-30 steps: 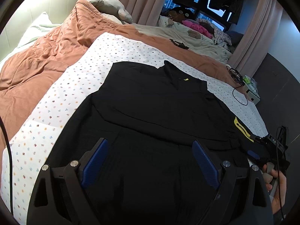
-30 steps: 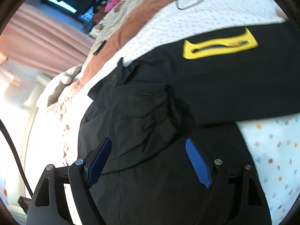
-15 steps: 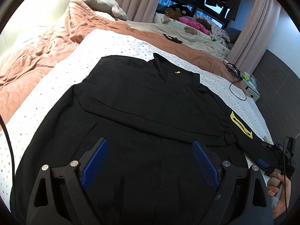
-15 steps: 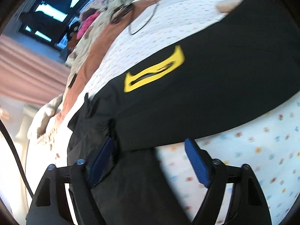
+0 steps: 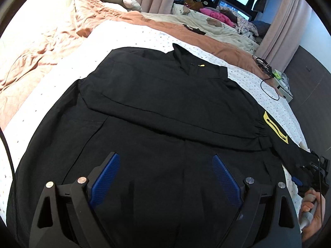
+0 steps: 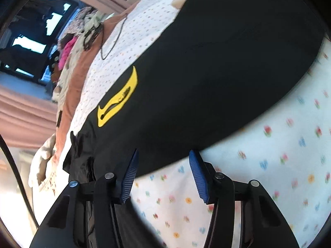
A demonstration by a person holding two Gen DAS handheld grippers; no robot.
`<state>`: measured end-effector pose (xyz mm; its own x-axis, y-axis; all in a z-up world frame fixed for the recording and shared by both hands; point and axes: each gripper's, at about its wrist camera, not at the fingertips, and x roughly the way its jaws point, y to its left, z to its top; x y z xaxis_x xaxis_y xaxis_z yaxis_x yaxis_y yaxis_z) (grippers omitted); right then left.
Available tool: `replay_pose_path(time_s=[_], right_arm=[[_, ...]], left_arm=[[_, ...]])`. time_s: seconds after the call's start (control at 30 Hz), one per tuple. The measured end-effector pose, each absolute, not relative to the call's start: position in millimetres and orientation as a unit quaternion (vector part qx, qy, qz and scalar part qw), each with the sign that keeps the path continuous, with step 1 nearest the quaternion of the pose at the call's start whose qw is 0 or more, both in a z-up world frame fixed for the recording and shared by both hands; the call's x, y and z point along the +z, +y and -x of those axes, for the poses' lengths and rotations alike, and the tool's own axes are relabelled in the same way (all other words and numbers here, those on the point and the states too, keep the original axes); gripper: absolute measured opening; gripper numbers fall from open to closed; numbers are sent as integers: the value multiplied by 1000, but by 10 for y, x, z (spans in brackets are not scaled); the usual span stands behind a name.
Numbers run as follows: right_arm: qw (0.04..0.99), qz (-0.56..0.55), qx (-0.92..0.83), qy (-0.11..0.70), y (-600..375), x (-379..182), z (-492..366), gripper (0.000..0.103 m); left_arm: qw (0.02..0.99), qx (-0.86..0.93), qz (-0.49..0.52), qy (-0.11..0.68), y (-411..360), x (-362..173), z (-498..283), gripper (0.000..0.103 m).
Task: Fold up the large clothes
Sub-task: 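Grasp the yellow-patched sleeve with the right tool and fold it across the body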
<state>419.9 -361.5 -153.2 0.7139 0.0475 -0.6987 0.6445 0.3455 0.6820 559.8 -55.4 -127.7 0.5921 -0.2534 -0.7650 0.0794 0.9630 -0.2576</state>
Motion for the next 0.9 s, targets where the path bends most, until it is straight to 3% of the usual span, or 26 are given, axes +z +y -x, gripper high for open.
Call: replay_pose_path(time_s=[0.17,0.57,0.6,0.63,0.67,0.77,0.9], right_arm=[[720,-596,-211,287,-3617,-1603,-3964,48],[741,-593,-240,206,-3809,-1659,-3906,49],[746,-593,-225,201,-3805,-1676,-3967,45],[746,-605,-199,194,-3803,-1691,-4015,34],[747,-612,-177,188,-3796,-1695,-4045,14],[782,-583,-151,159,-3722,-1464,-4056,5],[827,-534,-116,132,-3526,-1104,-4084,2]], left_arm=[[885,-95,92,447,-548,-1332,-5627,93],[884,-99,99,447,-474,-1342,-5646,93],[884,-98,101,446,-464,-1337,-5647,93],[884,-98,103,445,-455,-1337,-5647,93],[884,-98,105,445,-448,-1339,-5644,93],[883,-97,107,446,-439,-1343,-5637,93],[884,-100,106,444,-449,-1319,-5629,93]])
